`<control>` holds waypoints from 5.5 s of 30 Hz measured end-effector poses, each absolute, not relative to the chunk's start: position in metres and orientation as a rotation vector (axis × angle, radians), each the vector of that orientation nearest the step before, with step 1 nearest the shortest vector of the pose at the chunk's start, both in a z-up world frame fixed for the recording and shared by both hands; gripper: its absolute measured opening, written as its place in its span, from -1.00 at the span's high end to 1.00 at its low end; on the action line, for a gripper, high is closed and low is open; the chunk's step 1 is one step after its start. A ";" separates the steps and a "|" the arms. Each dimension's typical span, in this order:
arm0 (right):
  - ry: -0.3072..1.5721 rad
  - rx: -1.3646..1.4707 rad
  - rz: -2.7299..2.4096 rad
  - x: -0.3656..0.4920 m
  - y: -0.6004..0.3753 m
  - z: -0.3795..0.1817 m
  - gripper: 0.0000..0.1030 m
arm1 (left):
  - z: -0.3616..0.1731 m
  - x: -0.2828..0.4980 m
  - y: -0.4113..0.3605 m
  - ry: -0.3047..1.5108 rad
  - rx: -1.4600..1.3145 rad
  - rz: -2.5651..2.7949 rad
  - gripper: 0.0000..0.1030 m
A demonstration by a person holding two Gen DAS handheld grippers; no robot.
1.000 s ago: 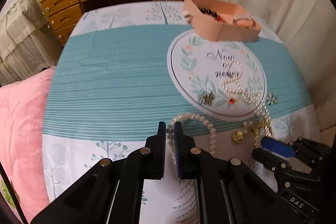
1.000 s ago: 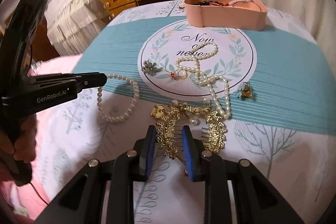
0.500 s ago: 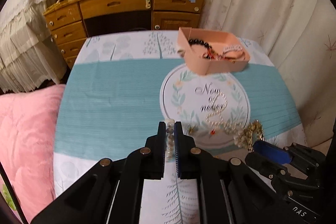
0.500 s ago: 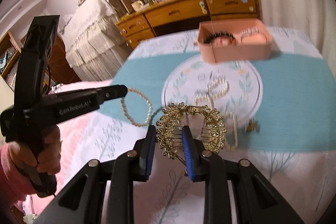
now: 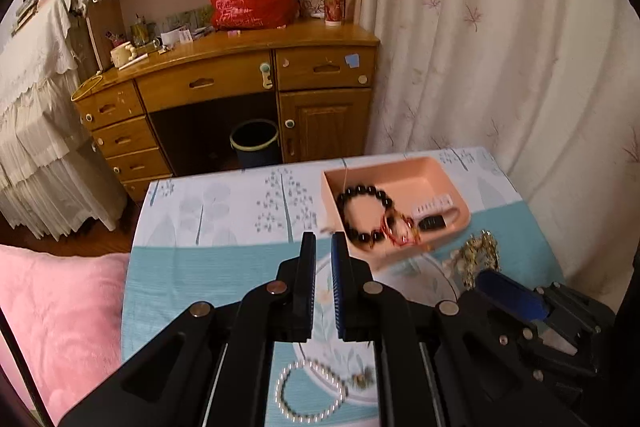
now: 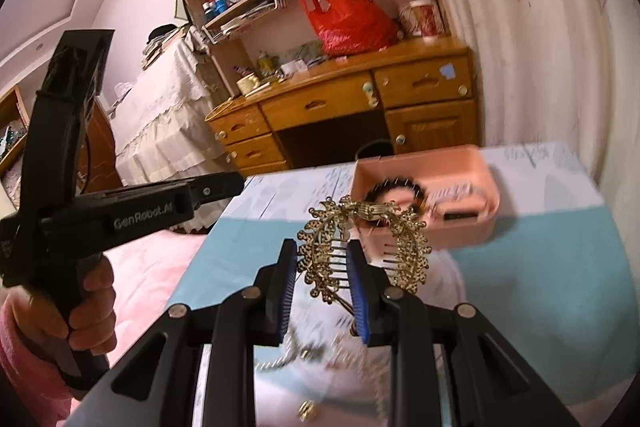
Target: Organize jewelry
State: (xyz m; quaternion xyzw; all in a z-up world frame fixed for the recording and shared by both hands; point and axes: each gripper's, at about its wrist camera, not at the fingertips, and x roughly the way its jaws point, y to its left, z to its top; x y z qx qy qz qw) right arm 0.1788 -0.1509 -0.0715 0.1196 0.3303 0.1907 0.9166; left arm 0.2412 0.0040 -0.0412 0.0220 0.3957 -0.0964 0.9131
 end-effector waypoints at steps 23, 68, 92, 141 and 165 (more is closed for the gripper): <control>0.729 0.328 0.231 0.256 -0.177 -0.110 -0.39 | -0.101 0.261 0.034 1.008 0.003 -0.021 -0.17; 0.949 -0.176 0.083 0.083 -0.041 -0.183 -0.28 | -0.192 0.179 0.080 1.154 -0.014 -0.256 -0.31; 0.982 0.012 0.119 0.105 -0.061 -0.181 0.64 | -0.195 0.181 0.077 1.019 0.000 -0.325 0.90; 0.901 0.146 0.334 0.296 -0.194 -0.090 0.58 | -0.042 0.272 -0.045 0.525 -0.161 -0.323 0.26; 1.055 0.212 0.346 0.204 -0.236 -0.152 0.22 | -0.157 0.200 -0.007 0.972 -0.282 -0.100 -0.22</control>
